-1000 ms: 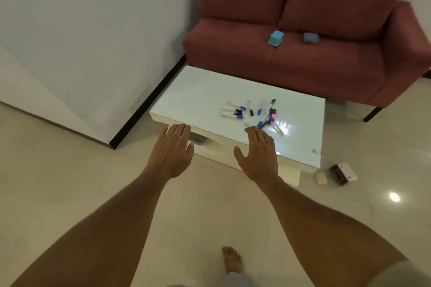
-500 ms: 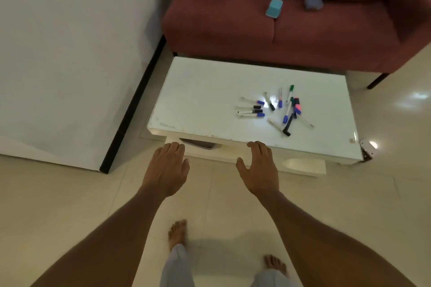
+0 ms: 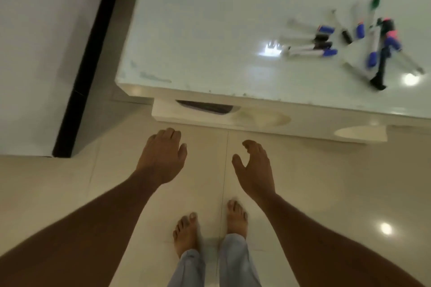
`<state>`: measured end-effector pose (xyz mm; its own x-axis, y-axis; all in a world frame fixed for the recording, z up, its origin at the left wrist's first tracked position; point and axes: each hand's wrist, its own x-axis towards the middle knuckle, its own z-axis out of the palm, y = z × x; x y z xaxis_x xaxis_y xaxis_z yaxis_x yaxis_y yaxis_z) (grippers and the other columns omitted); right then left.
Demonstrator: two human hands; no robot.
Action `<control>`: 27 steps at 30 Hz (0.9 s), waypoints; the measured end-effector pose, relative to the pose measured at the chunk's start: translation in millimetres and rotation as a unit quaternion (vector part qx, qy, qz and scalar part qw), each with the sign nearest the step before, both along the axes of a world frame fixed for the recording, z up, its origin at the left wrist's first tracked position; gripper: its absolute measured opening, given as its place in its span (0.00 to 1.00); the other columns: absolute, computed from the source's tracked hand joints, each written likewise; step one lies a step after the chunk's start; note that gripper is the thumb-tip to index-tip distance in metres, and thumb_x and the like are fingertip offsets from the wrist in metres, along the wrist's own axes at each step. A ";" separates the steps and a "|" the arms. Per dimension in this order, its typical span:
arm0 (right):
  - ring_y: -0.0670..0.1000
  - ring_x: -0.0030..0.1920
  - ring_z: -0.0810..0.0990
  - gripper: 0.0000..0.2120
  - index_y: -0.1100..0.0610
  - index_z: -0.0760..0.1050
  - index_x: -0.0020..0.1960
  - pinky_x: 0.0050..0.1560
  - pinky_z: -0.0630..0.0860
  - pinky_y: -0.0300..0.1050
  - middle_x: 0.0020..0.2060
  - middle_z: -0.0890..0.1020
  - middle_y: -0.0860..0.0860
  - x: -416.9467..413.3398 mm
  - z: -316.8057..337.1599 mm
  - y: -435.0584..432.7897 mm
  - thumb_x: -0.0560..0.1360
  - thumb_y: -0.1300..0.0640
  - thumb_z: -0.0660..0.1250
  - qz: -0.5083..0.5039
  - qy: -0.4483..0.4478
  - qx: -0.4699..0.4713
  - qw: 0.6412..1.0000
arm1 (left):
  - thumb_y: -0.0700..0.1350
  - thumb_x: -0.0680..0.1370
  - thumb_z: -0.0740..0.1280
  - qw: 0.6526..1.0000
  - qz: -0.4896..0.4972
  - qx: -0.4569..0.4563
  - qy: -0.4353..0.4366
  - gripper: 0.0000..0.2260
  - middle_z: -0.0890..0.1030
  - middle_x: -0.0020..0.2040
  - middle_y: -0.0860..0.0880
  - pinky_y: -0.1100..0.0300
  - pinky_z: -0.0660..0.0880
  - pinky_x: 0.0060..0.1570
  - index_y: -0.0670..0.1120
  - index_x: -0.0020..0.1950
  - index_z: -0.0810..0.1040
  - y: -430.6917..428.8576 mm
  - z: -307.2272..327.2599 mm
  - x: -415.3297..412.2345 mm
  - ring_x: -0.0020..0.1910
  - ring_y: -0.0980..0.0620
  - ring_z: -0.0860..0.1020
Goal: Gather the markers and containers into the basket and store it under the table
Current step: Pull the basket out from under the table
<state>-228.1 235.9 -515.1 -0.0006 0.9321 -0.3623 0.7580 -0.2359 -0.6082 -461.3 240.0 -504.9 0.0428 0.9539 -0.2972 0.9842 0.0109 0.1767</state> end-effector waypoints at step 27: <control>0.61 0.40 0.85 0.10 0.64 0.73 0.60 0.46 0.83 0.54 0.47 0.83 0.63 -52.1 -271.0 216.2 0.82 0.63 0.58 -0.202 0.165 -0.175 0.950 | 0.34 0.71 0.72 0.786 0.461 -0.012 -0.411 0.06 0.83 0.52 0.41 0.46 0.82 0.48 0.41 0.46 0.78 200.1 -279.4 -62.0 0.46 0.41 0.84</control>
